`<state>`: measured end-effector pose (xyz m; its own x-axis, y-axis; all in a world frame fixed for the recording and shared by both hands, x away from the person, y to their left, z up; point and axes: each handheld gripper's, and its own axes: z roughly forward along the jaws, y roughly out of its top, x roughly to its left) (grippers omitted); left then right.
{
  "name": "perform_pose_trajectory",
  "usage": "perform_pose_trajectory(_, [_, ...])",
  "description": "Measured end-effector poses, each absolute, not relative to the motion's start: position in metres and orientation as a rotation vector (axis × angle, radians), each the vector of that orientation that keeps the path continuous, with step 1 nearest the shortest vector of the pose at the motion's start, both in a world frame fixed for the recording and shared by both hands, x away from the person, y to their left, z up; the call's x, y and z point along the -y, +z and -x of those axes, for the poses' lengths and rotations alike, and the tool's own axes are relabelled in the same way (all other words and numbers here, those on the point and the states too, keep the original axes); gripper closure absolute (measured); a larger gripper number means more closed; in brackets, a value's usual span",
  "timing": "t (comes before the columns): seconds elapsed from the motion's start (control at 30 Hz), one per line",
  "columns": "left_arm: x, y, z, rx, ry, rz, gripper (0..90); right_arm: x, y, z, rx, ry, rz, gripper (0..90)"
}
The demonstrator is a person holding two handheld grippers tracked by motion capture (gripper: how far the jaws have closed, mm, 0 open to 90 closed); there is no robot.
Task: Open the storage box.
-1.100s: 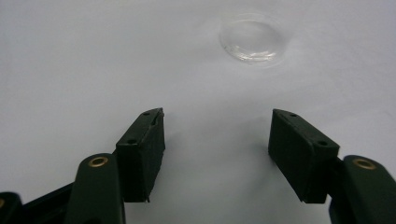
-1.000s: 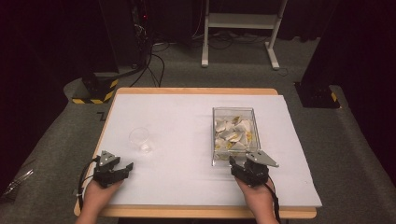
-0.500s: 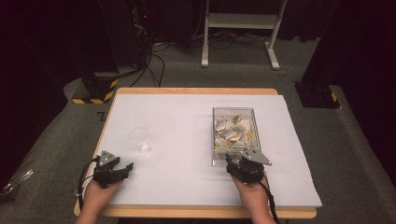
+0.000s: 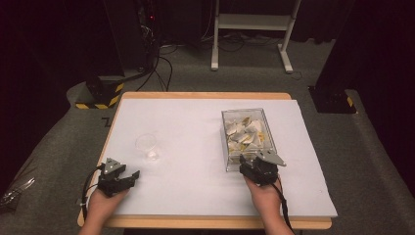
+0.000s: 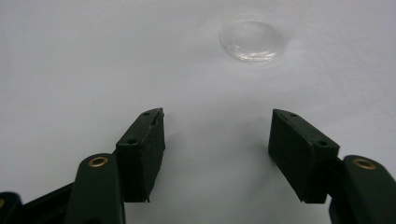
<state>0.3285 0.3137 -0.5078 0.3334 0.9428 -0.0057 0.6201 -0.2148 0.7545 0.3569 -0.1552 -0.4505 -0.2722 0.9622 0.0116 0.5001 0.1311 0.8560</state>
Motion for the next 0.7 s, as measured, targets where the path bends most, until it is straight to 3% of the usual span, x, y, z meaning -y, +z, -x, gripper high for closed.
perform_pose_trajectory(0.7, [-0.314,-0.508,-0.329,-1.367,0.618,-1.936,36.4,0.130,-0.453,-0.380,-1.780,1.048,-1.437,28.2])
